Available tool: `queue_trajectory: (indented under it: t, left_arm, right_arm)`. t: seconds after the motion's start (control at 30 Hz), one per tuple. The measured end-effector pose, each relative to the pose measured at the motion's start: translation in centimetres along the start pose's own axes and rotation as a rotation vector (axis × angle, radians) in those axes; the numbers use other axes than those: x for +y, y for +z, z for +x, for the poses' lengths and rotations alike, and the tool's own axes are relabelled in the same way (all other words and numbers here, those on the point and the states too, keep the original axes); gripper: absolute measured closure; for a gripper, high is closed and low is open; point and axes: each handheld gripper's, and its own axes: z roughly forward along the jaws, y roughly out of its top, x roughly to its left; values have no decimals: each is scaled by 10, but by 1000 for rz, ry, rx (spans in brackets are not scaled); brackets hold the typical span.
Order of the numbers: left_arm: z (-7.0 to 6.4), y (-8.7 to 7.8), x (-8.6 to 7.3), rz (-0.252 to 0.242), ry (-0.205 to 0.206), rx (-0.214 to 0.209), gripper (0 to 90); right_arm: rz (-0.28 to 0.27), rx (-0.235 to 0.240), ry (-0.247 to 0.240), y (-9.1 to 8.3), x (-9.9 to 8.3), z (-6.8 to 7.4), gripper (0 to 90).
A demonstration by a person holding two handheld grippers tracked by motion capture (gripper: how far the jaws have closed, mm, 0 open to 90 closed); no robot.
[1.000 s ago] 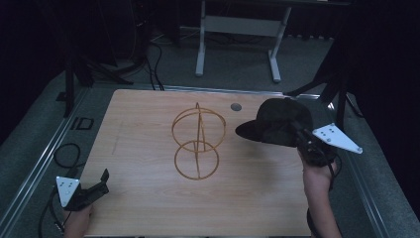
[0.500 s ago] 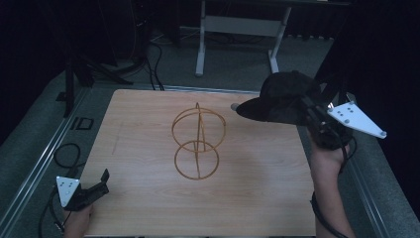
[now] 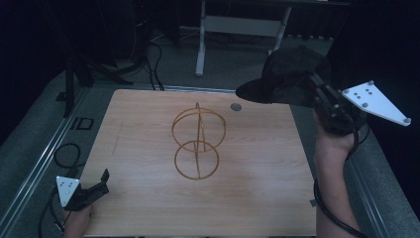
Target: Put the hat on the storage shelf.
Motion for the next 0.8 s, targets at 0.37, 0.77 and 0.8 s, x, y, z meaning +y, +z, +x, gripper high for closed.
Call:
queue_trajectory:
  t: [0.37, 0.77, 0.8]
  left_arm:
    - [1, 0, 0, 1, 1, -6, 18]
    - [1, 0, 0, -1, -1, -13, 18]
    - [1, 0, 0, -1, -1, -14, 18]
  right_arm:
    - [-40, 63, 0, 18, 18, 30, 900]
    - [-54, 173, 13, 39, 21, 76, 900]
    - [-53, 184, 16, 41, 21, 79, 900]
